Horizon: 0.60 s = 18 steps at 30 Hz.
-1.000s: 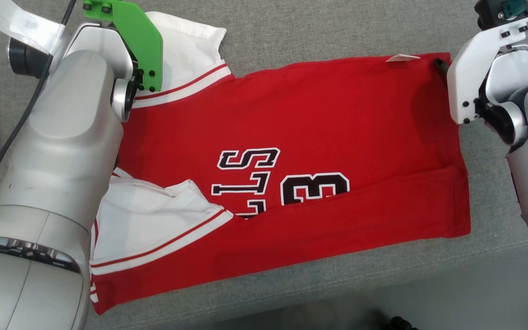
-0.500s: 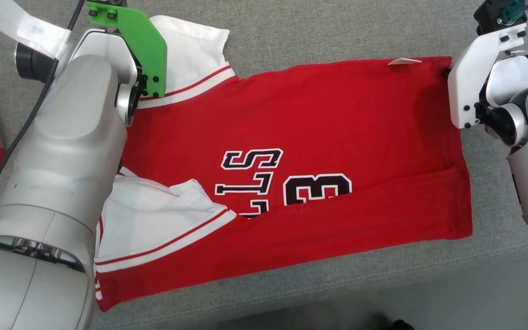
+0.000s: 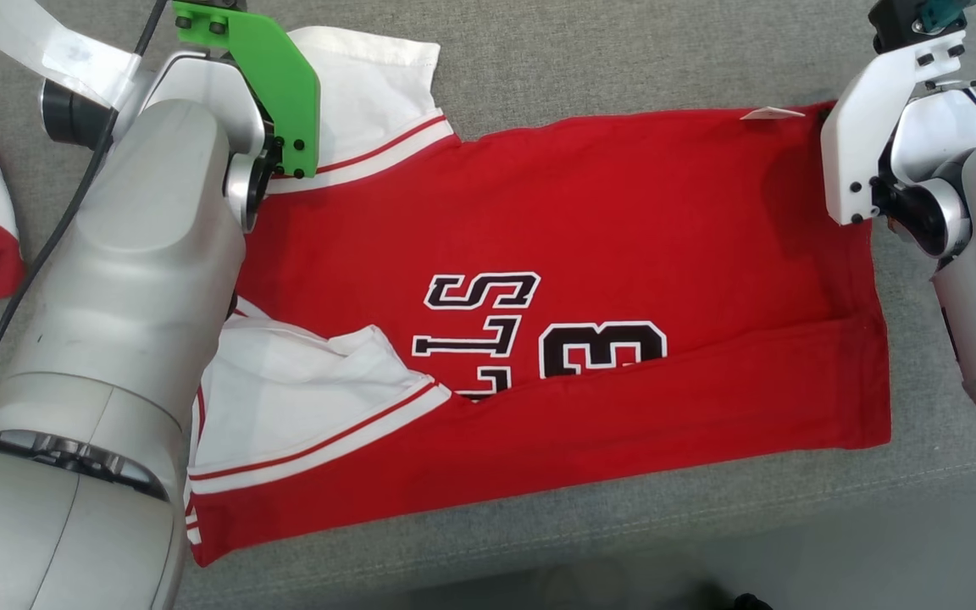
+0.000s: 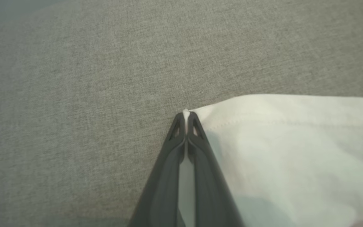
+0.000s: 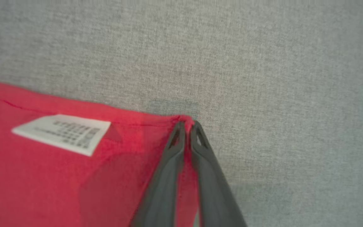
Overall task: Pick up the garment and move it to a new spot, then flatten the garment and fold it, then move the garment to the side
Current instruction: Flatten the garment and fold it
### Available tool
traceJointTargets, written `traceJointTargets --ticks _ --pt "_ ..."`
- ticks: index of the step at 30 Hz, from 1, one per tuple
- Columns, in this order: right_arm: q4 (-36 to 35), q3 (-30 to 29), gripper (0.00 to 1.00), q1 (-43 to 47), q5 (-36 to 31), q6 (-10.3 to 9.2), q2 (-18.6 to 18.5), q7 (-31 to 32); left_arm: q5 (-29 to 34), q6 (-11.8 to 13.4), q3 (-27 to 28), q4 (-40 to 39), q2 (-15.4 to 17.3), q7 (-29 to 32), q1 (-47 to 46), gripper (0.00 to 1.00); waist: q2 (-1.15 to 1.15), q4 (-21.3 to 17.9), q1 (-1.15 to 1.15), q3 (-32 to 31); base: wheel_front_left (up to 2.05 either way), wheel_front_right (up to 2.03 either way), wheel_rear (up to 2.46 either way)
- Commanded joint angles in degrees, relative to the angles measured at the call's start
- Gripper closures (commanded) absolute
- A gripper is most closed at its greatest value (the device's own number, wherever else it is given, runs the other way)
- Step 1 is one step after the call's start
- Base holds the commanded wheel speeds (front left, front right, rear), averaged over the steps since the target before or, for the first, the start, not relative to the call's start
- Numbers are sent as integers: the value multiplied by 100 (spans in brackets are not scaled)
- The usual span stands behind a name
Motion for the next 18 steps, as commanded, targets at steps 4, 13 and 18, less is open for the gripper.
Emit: traceJointTargets --ticks 4,13,18 --pt "146 131 100 -62 46 -6 -56 -172 -142 -72 59 44 15 -177 59 100 0 50 0 9 0 0 0" --pt "40 78 100 219 253 -7 -363 -482 -661 -63 464 -526 -131 -1147 378 100 0 324 0 -242 0 0 0" --pt "-115 124 100 523 405 -7 -528 -509 -857 -74 580 -989 -142 -1475 887 100 0 473 0 -513 0 0 0"
